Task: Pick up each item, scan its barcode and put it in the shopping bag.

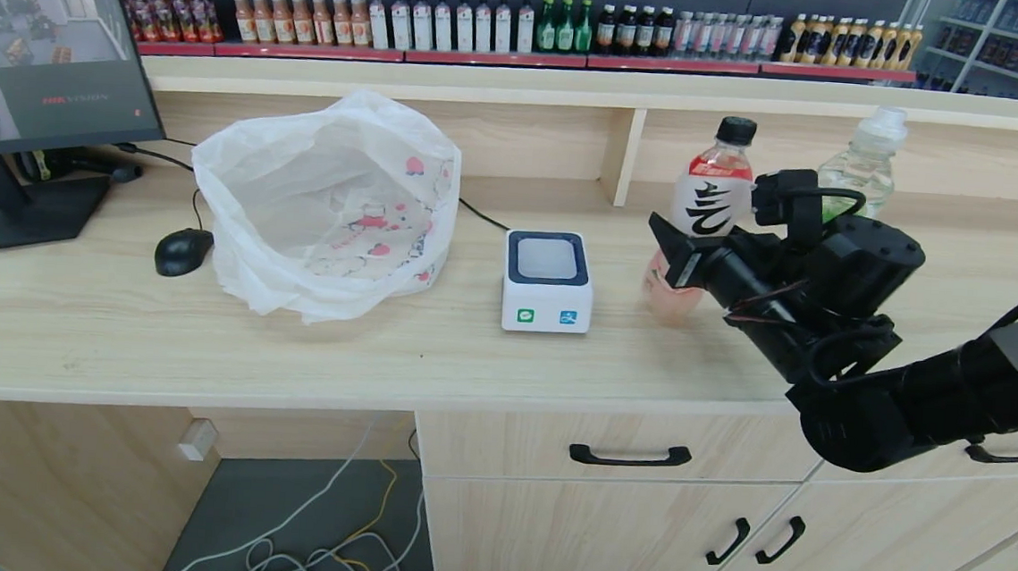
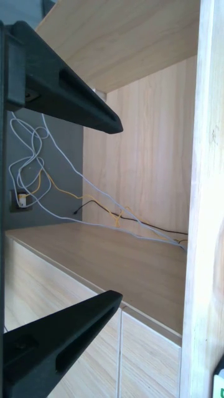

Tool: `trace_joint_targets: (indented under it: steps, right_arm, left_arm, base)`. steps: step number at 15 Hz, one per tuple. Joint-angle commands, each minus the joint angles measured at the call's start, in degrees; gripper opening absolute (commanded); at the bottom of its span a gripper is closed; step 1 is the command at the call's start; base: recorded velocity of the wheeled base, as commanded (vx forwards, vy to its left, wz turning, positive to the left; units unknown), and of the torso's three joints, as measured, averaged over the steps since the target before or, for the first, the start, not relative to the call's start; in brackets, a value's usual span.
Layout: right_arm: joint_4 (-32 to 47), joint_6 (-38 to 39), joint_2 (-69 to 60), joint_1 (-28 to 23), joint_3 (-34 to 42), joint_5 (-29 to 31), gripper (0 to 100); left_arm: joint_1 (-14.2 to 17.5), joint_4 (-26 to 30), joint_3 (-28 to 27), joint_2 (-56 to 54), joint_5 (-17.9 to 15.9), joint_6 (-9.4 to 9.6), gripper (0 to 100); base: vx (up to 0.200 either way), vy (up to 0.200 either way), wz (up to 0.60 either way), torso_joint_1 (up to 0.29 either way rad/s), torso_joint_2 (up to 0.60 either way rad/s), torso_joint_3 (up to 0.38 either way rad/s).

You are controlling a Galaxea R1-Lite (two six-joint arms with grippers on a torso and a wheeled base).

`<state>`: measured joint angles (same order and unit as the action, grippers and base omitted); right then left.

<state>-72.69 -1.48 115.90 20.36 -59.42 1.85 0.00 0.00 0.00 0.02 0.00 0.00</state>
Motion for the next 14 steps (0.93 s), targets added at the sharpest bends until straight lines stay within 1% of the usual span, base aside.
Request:
trace_joint_targets:
  steps: [1,8,10,12,14]
  right_arm:
    - [-0.17,-0.02,-2.43,0.03,0.18,-0.10,0]
    - [-0.17,0.33,-17.55,0.47,13.89,-3.61,0]
    - [-0.61,2.27,-23.79,2.93,22.15,-6.16,0]
    - [-0.61,3.67,-29.06,6.01,27.95,-6.60,0]
    - [-0.52,5.43,-34.77,9.96,33.49,-8.88,0]
  left_arm:
    - [0.00,0.00,0.00,-0.02,0.00,0.00,100]
    - [0.00,0.00,0.00,-0.02,0.00,0.00,100]
    - [0.00,0.00,0.00,-0.02,0.00,0.00,100]
    - [0.00,0.00,0.00,-0.02,0.00,0.00,100]
    - [0.00,0.00,0.00,-0.02,0.00,0.00,100]
  base:
    - [0.000,0.000,0.00,0.000,0.00,0.000]
    - [0.000,0.000,0.00,0.000,0.00,0.000]
    - [0.000,0.000,0.00,0.000,0.00,0.000]
    - [0.000,0.000,0.00,0.000,0.00,0.000]
    - [0.000,0.000,0.00,0.000,0.00,0.000]
